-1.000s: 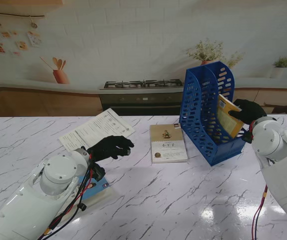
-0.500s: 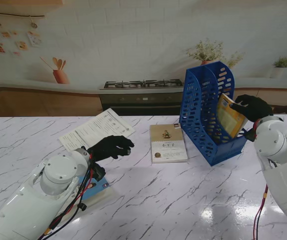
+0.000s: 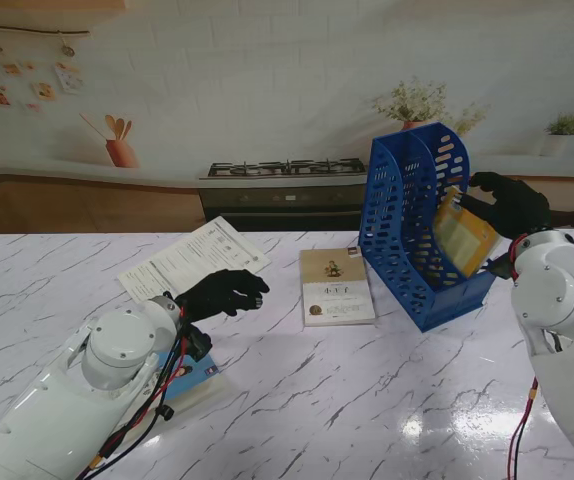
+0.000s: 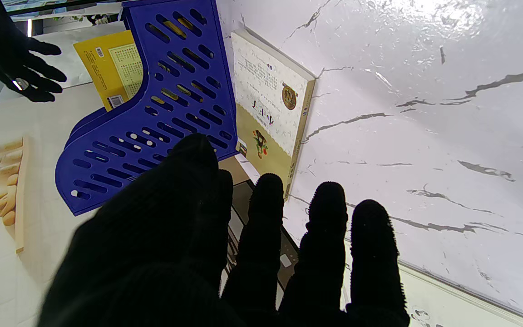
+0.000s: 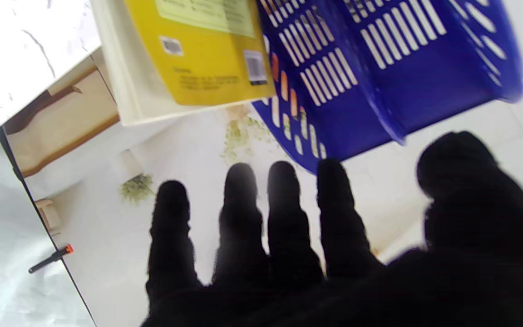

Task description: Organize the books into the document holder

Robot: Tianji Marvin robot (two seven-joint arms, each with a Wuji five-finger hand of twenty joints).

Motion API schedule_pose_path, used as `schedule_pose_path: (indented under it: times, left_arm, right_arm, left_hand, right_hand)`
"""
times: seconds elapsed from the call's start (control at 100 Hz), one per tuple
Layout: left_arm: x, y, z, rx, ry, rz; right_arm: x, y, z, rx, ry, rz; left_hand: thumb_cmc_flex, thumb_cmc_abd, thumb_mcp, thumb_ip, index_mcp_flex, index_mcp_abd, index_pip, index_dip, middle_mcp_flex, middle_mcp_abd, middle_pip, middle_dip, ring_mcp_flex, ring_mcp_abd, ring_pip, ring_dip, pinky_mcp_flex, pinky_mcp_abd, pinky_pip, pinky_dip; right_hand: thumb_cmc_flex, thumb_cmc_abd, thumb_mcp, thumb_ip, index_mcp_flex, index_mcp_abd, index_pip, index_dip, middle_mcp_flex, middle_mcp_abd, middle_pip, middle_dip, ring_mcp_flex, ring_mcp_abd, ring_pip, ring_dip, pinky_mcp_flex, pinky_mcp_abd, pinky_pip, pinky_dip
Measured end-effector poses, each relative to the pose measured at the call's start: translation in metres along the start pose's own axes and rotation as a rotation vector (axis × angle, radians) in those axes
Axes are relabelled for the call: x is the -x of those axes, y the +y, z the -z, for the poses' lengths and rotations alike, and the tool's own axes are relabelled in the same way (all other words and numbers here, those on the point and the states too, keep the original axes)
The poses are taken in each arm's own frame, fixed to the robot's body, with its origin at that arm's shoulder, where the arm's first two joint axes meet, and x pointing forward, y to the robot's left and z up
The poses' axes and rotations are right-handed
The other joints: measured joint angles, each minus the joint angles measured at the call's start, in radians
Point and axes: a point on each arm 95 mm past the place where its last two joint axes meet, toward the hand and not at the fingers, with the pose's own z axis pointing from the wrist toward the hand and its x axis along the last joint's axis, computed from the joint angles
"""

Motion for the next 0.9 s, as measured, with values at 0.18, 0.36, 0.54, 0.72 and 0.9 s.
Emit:
schedule_pose_path:
  times: [0.18, 0.36, 0.54, 0.72, 0.9]
  left_arm:
    - [0.000, 0.000, 0.000, -0.002, 0.000, 0.001]
    - [0.001, 0.000, 0.000, -0.006, -0.001, 0.005]
    - [0.003, 0.001, 0.002, -0.013, 0.000, 0.008]
    - [0.005, 0.002, 0.004, -0.022, -0.003, 0.012]
    - [0.006, 0.003, 0.006, -0.025, -0.003, 0.014]
  right_arm:
    - [-0.018, 0.001, 0.014, 0.031, 0.072, -0.014]
    - [-0.032, -0.010, 0.028, 0.044, 0.149, -0.089]
    - [-0.042, -0.030, 0.043, -0.008, 0.205, -0.173]
    - [-0.050, -0.054, 0.063, -0.034, 0.265, -0.246]
    - [-0.050, -0.073, 0.077, -0.076, 0.282, -0.249]
  left_hand:
    - [-0.001, 0.000, -0.010, 0.000, 0.000, 0.000, 0.000, 0.000, 0.000, 0.000, 0.000, 0.000, 0.000, 0.000, 0.000, 0.000, 0.000, 0.000, 0.000, 0.000]
    - [-0.001, 0.000, -0.010, 0.000, 0.000, 0.000, 0.000, 0.000, 0.000, 0.000, 0.000, 0.000, 0.000, 0.000, 0.000, 0.000, -0.007, -0.001, 0.000, 0.000]
    - [-0.001, 0.000, -0.010, 0.000, 0.000, 0.000, 0.000, 0.000, 0.000, 0.000, 0.000, 0.000, 0.000, 0.000, 0.000, 0.000, -0.007, -0.001, 0.000, 0.000]
    - [-0.001, 0.000, -0.011, 0.000, 0.000, 0.000, 0.000, 0.000, 0.000, 0.000, 0.000, 0.000, 0.000, 0.000, 0.000, 0.000, -0.007, -0.001, 0.000, 0.000]
    - [-0.001, 0.000, -0.010, 0.000, 0.000, 0.000, 0.000, 0.000, 0.000, 0.000, 0.000, 0.000, 0.000, 0.000, 0.000, 0.000, -0.007, -0.001, 0.000, 0.000]
  right_hand:
    - [0.000, 0.000, -0.022, 0.000, 0.002, 0.000, 0.000, 0.000, 0.002, 0.004, 0.046, 0.065, 0.045, 0.001, 0.040, 0.048, 0.026, 0.000, 0.038, 0.035]
    - [0.001, 0.000, -0.033, 0.000, 0.014, 0.000, 0.027, 0.000, 0.041, 0.004, 0.069, 0.088, 0.075, 0.002, 0.063, 0.063, 0.041, 0.000, 0.051, 0.039]
    - [0.001, 0.000, -0.046, 0.000, 0.014, 0.000, 0.027, 0.000, 0.044, 0.007, 0.079, 0.111, 0.075, 0.014, 0.086, 0.075, 0.045, 0.000, 0.051, 0.039]
    - [0.001, 0.000, -0.052, 0.000, 0.051, 0.001, 0.031, 0.000, 0.054, 0.008, 0.091, 0.124, 0.109, 0.014, 0.100, 0.078, 0.046, 0.000, 0.051, 0.039]
    - [0.001, 0.000, -0.052, 0.000, 0.063, 0.001, 0.040, 0.000, 0.065, 0.008, 0.114, 0.140, 0.112, 0.020, 0.112, 0.088, 0.046, 0.000, 0.052, 0.039]
